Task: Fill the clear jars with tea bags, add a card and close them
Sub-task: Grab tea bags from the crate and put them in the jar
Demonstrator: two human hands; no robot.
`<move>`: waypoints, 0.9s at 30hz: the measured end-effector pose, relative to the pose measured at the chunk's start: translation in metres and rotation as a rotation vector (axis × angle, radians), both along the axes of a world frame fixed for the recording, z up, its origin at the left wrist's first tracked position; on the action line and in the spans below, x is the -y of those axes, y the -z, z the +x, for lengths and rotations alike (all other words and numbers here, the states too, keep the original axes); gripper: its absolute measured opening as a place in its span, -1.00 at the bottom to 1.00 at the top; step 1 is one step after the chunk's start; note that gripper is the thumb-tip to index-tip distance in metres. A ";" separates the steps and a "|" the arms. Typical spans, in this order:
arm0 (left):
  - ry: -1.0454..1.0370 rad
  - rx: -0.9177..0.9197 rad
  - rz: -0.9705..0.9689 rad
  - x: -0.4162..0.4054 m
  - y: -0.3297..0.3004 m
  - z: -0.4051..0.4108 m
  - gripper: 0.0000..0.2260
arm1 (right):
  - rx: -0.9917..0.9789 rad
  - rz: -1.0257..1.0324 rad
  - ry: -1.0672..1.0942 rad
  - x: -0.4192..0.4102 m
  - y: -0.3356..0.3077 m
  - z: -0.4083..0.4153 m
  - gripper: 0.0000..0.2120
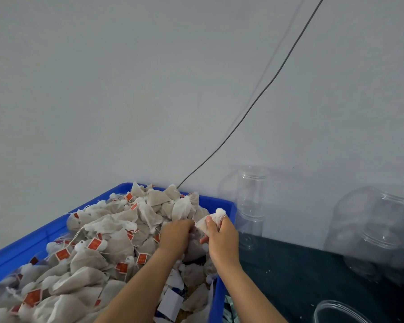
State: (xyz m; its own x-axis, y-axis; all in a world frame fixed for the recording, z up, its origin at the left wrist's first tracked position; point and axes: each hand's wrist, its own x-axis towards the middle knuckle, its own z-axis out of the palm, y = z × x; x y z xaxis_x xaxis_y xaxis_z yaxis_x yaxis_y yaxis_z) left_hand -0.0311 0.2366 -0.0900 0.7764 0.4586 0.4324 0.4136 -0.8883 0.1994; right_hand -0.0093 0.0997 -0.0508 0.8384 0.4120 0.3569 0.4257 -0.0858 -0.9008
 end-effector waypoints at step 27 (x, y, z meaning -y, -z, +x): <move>-0.013 -0.447 0.245 -0.029 -0.027 -0.086 -0.69 | 0.322 -0.267 -0.244 -0.001 0.002 -0.007 -0.91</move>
State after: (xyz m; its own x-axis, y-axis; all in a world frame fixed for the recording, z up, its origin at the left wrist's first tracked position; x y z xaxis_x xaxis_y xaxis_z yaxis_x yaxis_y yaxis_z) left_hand -0.1169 0.2660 -0.0633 0.9051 0.3958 0.1555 0.4219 -0.8812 -0.2131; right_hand -0.0165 0.1009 -0.0531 0.5702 0.6953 0.4376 0.7158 -0.1591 -0.6799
